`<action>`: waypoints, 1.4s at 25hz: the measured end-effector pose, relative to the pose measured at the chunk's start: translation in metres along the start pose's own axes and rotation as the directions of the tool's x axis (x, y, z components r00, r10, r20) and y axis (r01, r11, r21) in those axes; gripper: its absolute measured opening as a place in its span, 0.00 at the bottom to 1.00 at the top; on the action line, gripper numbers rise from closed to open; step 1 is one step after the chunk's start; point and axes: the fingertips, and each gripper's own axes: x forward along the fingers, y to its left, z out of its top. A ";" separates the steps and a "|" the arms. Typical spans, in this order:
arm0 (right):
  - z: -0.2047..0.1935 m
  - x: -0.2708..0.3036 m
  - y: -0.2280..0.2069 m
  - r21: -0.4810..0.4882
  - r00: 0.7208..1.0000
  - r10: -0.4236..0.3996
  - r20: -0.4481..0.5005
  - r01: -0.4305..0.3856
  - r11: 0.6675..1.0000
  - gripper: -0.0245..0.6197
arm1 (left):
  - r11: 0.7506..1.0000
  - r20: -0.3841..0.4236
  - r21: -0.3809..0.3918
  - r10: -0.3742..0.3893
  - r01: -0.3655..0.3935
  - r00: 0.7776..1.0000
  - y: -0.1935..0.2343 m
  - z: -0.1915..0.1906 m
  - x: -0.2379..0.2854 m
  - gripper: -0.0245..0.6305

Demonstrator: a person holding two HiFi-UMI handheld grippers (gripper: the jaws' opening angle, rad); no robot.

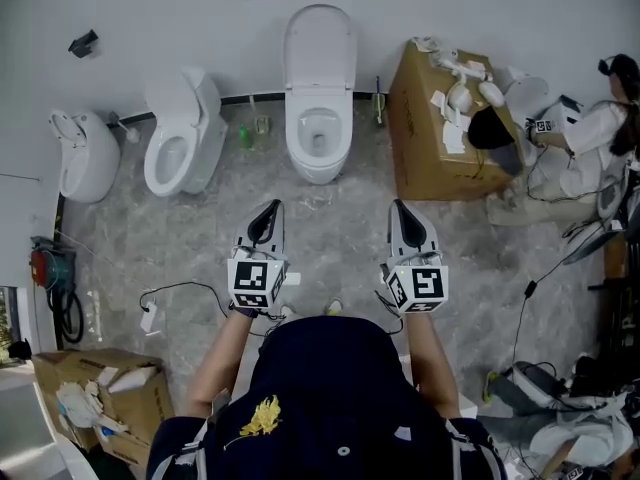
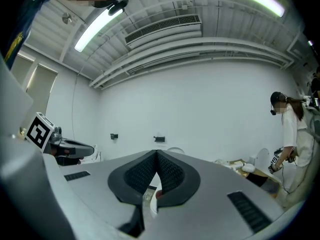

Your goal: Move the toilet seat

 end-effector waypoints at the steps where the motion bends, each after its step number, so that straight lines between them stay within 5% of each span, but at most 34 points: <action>1: -0.003 0.002 -0.002 0.000 1.000 0.016 -0.013 -0.016 1.000 0.08 | 1.000 -0.002 0.002 0.002 -0.002 1.000 -0.003 0.001 0.003 0.07; 6: -0.025 0.013 -0.005 -0.011 0.982 0.161 -0.101 -0.163 0.987 0.08 | 1.000 -0.012 0.006 0.006 -0.006 1.000 -0.019 0.005 0.016 0.07; 14: -0.027 0.034 -0.029 -0.010 0.987 0.139 -0.080 -0.140 0.990 0.08 | 0.997 -0.033 -0.023 0.070 -0.071 0.997 -0.010 0.004 0.029 0.07; 20: -0.049 0.077 -0.006 -0.063 0.968 0.201 -0.150 -0.212 0.975 0.08 | 0.994 -0.082 -0.075 0.070 -0.076 0.994 0.018 -0.019 0.060 0.07; 35: -0.057 0.303 -0.046 -0.060 0.974 0.044 -0.222 -0.059 0.996 0.08 | 0.994 -0.084 -0.107 -0.045 0.036 0.995 0.154 -0.030 0.265 0.07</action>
